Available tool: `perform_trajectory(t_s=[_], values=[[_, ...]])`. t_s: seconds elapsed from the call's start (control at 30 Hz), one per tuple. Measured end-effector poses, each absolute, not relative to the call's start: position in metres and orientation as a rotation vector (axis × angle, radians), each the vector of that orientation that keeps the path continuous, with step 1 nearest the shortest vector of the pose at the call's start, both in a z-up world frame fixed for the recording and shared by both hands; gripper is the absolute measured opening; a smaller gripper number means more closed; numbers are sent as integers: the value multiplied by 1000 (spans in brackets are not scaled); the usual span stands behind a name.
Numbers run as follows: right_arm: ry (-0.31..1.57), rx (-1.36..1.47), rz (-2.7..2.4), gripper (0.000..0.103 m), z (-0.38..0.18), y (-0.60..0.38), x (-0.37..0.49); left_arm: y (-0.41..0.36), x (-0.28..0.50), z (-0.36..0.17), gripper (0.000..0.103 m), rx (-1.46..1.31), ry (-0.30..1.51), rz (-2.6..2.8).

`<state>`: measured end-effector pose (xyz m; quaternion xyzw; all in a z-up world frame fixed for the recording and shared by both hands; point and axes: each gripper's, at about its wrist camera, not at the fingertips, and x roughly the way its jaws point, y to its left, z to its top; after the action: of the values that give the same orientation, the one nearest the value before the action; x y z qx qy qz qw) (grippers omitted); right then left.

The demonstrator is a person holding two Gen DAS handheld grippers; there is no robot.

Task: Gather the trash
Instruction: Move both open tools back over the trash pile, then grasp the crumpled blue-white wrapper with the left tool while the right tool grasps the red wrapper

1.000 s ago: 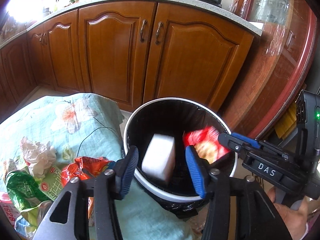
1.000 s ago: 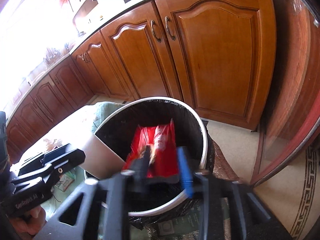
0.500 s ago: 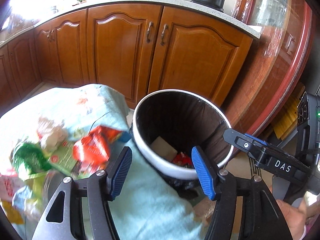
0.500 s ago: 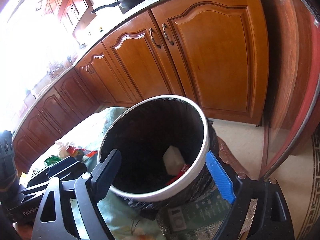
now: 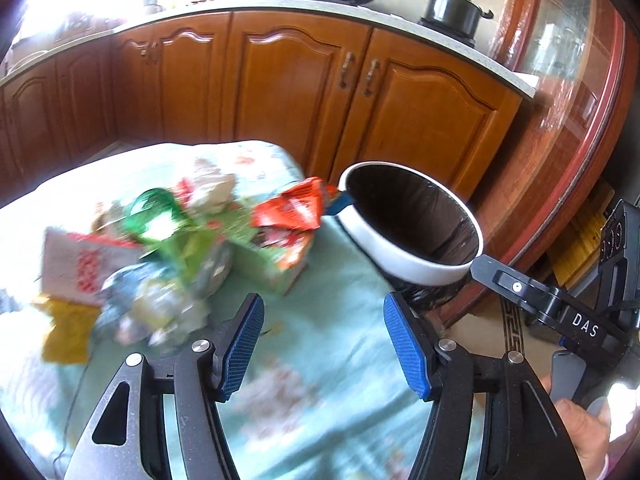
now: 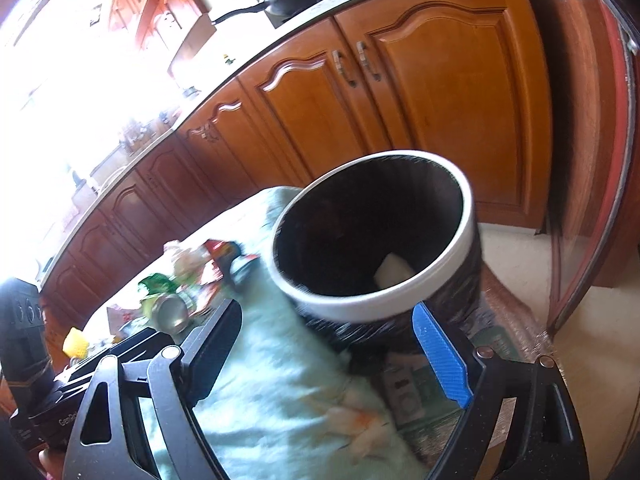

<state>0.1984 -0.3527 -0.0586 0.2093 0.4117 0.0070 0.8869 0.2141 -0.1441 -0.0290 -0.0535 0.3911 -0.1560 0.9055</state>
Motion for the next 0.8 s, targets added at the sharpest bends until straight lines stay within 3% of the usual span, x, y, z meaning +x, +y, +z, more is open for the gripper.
perform_trajectory(t_s=[0.37, 0.8], values=[[872, 383, 124, 89, -57, -288, 186, -85, 158, -18, 62, -175, 795, -206], [858, 342, 168, 89, -50, -265, 205, -63, 162, -13, 62, -235, 807, -182]])
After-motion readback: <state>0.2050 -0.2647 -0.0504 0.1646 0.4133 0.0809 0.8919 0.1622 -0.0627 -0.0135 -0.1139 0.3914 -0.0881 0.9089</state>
